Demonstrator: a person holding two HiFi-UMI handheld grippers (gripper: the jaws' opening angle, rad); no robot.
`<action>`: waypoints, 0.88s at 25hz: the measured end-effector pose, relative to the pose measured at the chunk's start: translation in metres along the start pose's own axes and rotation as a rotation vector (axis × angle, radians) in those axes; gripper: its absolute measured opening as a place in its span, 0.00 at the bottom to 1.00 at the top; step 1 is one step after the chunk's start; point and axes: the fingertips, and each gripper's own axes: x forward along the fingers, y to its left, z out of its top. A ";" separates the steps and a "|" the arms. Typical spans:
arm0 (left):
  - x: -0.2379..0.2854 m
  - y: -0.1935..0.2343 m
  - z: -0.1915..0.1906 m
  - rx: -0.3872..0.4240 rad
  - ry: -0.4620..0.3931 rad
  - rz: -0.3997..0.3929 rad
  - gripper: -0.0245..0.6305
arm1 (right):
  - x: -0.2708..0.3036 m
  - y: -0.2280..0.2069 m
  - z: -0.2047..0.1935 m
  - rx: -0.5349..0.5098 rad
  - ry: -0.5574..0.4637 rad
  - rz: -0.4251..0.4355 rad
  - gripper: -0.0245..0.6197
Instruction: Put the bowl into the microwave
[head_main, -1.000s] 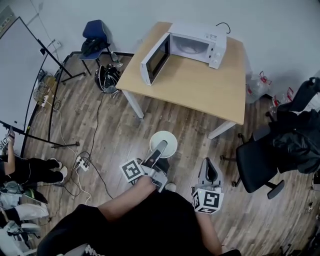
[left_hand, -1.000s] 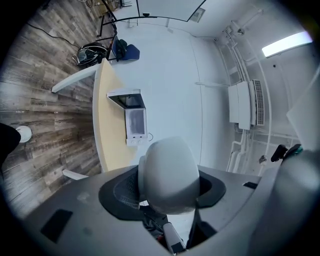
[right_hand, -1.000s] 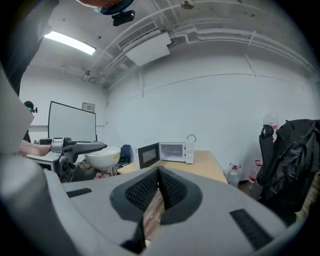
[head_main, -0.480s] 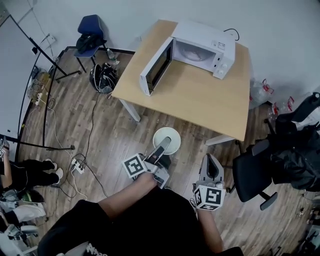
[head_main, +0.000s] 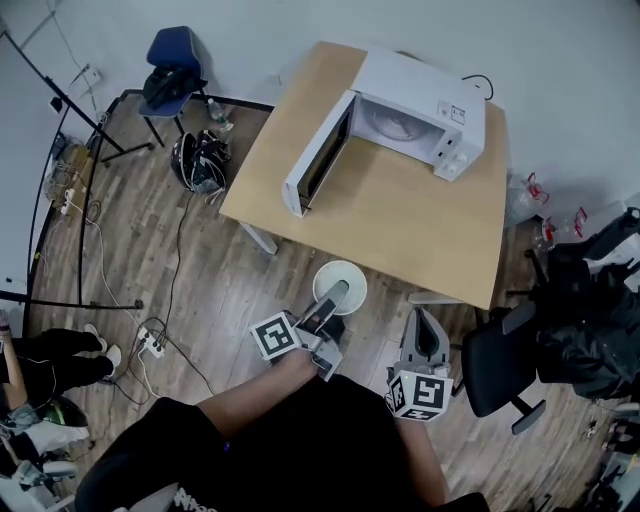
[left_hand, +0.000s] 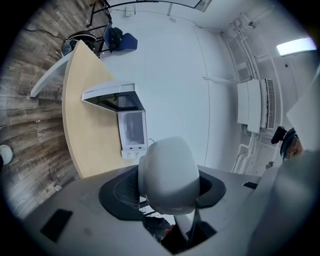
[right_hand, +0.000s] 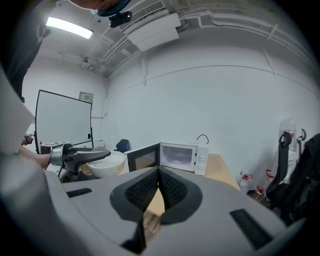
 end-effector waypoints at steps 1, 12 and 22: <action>0.004 0.002 0.003 0.000 0.011 0.002 0.40 | 0.008 0.001 0.003 -0.004 0.000 0.000 0.13; 0.037 0.025 0.028 -0.032 0.130 0.038 0.40 | 0.052 0.002 0.013 -0.013 0.023 -0.055 0.13; 0.063 0.037 0.046 -0.050 0.096 0.052 0.40 | 0.083 -0.014 0.014 0.009 0.025 -0.059 0.13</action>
